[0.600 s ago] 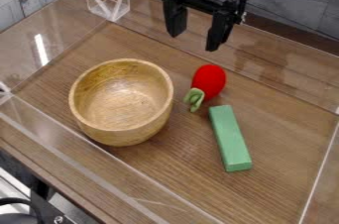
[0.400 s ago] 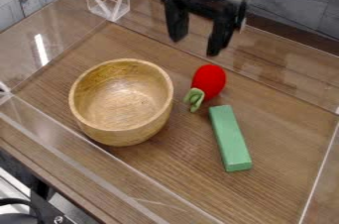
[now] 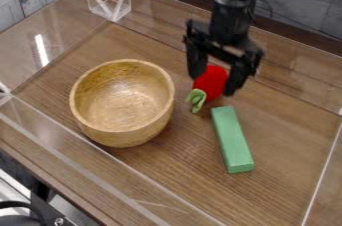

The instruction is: Move the red fruit to the left

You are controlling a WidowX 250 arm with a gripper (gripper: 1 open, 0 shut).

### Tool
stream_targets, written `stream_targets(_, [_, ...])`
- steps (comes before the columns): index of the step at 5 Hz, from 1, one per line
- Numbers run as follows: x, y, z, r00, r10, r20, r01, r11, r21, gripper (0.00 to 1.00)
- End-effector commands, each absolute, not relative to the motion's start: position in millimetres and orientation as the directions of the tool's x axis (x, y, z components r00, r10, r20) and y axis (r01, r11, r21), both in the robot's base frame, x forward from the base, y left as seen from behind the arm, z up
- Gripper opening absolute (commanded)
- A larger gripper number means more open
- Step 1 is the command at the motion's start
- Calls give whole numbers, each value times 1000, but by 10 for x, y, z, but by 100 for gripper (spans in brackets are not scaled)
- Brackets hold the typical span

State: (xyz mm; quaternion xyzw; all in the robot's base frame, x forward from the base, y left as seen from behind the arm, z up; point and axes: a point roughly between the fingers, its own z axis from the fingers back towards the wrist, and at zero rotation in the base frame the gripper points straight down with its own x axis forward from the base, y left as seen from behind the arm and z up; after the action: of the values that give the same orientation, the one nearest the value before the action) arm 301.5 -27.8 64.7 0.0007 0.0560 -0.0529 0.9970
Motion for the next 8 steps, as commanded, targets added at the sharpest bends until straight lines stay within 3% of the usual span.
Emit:
stream_targets(1, [3113, -298, 611, 989, -144, -45, 145, 989, 17, 100])
stream_targets(3, [3079, -335, 417, 977, -212, -24, 213, 976, 35, 100])
stream_targets(4, [3142, -288, 444, 987, -157, -21, 158, 987, 41, 0])
stream_targets(5, [3187, -220, 527, 995, -97, -8, 97, 994, 48, 0])
stream_targets(6, [3134, -197, 656, 996, -87, 3, 87, 995, 41, 100])
stream_targets(7, [3080, -180, 769, 996, -84, 15, 84, 996, 34, 100])
stream_targets(8, [3116, -153, 764, 991, -125, 46, 123, 992, 43, 0])
